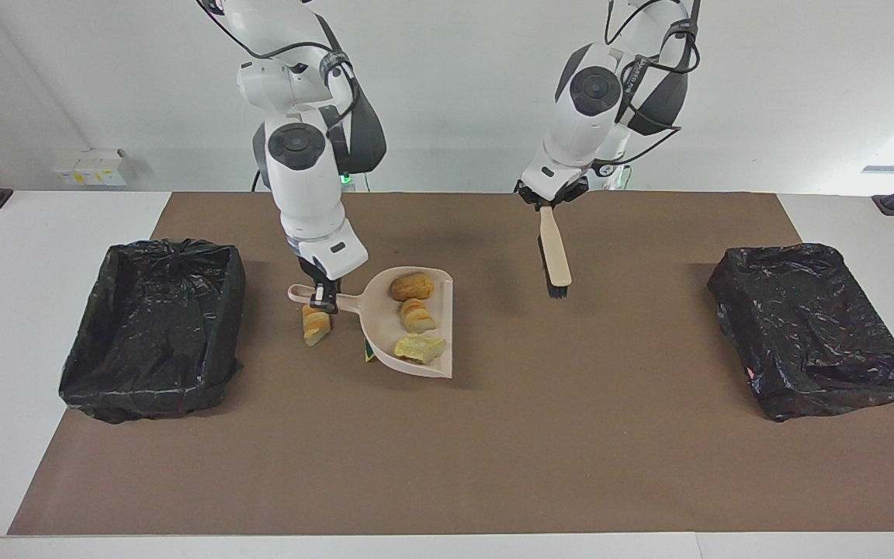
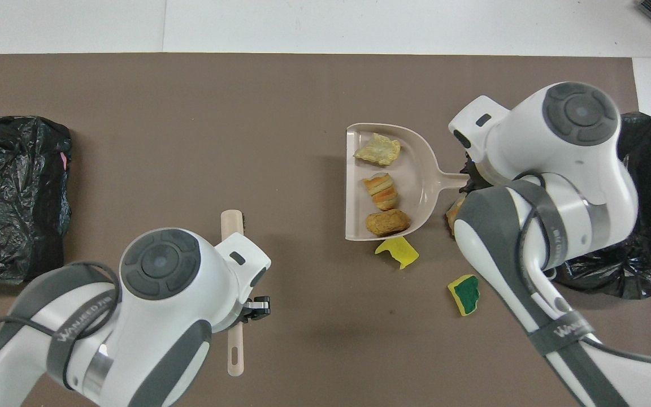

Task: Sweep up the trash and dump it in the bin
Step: 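Carry the dustpan to the bag and tip crusts in with the right gripper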

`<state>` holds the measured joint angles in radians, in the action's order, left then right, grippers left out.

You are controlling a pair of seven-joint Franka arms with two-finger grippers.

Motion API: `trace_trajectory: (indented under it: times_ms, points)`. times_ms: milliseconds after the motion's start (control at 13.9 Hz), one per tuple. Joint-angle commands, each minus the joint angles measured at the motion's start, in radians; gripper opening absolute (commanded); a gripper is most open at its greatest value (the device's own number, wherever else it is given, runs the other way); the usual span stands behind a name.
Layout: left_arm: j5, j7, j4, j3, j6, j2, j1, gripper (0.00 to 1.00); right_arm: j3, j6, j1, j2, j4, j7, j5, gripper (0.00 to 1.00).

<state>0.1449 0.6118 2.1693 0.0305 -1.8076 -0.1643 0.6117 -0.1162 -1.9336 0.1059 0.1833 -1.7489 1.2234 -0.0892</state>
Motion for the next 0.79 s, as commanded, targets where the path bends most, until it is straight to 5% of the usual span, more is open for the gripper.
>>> trace_trajectory:
  times_ms: [0, 288, 719]
  points:
    - [0.005, 0.142, 0.090, -0.012, -0.166, 0.021, 0.133, 0.00, -0.005, 0.091, -0.112, -0.007, 0.077, 0.111, 0.025, 0.00]
    - [0.053, 0.204, 0.133, -0.012, -0.392, 0.113, 0.223, 0.00, 0.000, 0.100, -0.299, -0.027, 0.084, 0.266, 0.005, 0.00]
    - [0.120, 0.175, 0.181, -0.009, -0.484, 0.152, 0.277, 0.00, 0.003, 0.070, -0.537, -0.012, 0.150, 0.600, -0.133, 0.00]
